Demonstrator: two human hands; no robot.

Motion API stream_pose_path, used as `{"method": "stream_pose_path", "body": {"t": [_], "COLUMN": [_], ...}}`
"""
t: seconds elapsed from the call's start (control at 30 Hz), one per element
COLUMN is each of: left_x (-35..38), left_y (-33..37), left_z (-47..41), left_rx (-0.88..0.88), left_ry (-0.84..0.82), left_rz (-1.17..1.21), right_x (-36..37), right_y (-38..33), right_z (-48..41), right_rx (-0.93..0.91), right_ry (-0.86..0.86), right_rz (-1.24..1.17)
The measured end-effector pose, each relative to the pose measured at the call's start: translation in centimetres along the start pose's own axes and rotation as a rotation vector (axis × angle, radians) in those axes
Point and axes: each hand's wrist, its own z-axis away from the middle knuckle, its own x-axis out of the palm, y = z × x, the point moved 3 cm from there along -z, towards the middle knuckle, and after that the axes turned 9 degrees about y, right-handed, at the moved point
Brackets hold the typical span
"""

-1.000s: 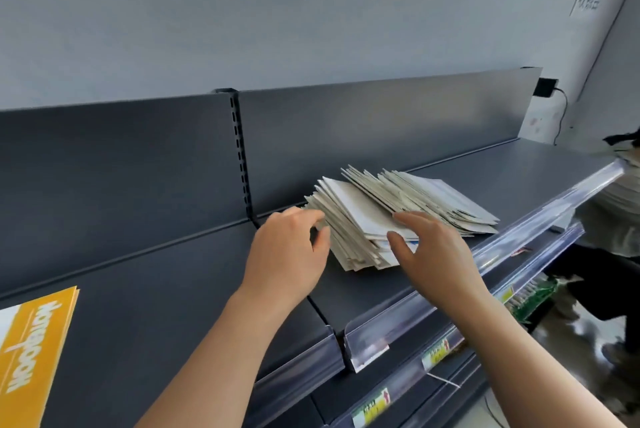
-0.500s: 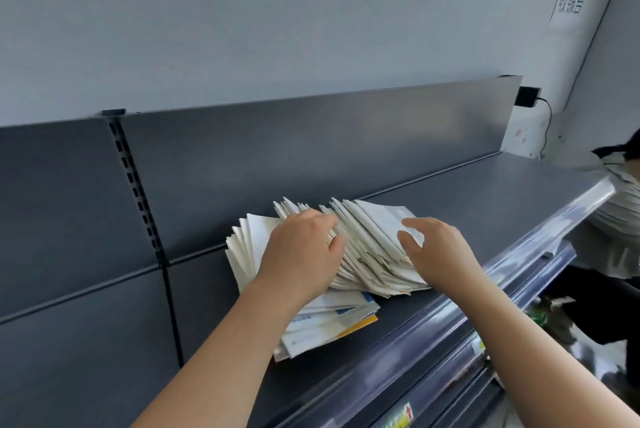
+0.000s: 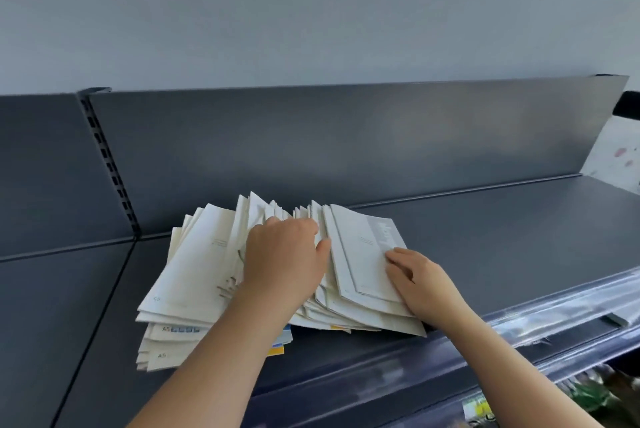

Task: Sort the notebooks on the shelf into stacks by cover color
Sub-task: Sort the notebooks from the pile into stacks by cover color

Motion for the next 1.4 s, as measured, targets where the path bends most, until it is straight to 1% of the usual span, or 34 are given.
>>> {"method": "stream_pose_path", "body": {"t": [0.1, 0.2, 0.23, 0.33, 0.43, 0.53, 0.6, 0.73, 0.87, 0.93, 1.07, 1.2, 1.3, 1.4], "left_x": [1.3, 2.2, 2.4, 2.6, 2.3, 2.1, 2.1, 1.6, -0.1, -1.0, -3.5, -5.8, -7.5, -9.6], "left_y": [1.1, 1.5, 1.4, 1.0, 0.4, 0.3, 0.5, 0.4, 0.2, -0.2, -1.7, -4.4, -6.7, -9.1], "left_z": [-0.3, -0.6, -0.6, -0.4, -0.1, 0.4, 0.8, 1.4, 2.1, 2.4, 3.2, 4.7, 6.2, 8.2], "left_rx": [-0.116, -0.248, -0.287, -0.371, -0.424, -0.438, -0.425, -0.415, -0.471, -0.489, -0.524, -0.612, -0.639, -0.663], "left_ry": [-0.1, -0.128, -0.131, -0.134, -0.057, 0.008, 0.009, -0.003, 0.125, 0.184, 0.277, 0.371, 0.371, 0.33], "left_rz": [0.03, 0.084, 0.106, 0.183, 0.22, 0.259, 0.309, 0.469, 0.615, 0.678, 0.752, 0.805, 0.792, 0.776], "right_x": [0.0, 0.2, 0.3, 0.1, -0.4, -0.2, 0.1, 0.1, -0.3, -0.6, -1.7, -1.7, -0.7, 0.7], "right_y": [-0.6, -1.1, -1.1, -0.3, 0.8, 0.8, 0.3, -0.3, -1.1, -2.2, -5.9, -10.0, -13.1, -16.5], "right_z": [0.3, 0.4, 0.4, 0.1, -0.1, 0.1, 0.3, 0.3, 0.1, 0.0, 0.4, 1.3, 2.4, 3.9], "right_rx": [-0.096, -0.221, -0.236, -0.186, -0.083, -0.096, -0.14, -0.134, -0.066, -0.052, -0.124, -0.204, -0.252, -0.288], "right_ry": [-0.036, -0.061, -0.074, -0.056, -0.03, -0.048, -0.057, -0.086, -0.097, -0.087, -0.044, -0.028, -0.032, -0.04], "right_rz": [-0.057, -0.097, -0.103, -0.142, -0.139, -0.126, -0.138, -0.172, -0.306, -0.421, -0.621, -0.699, -0.72, -0.718]}}
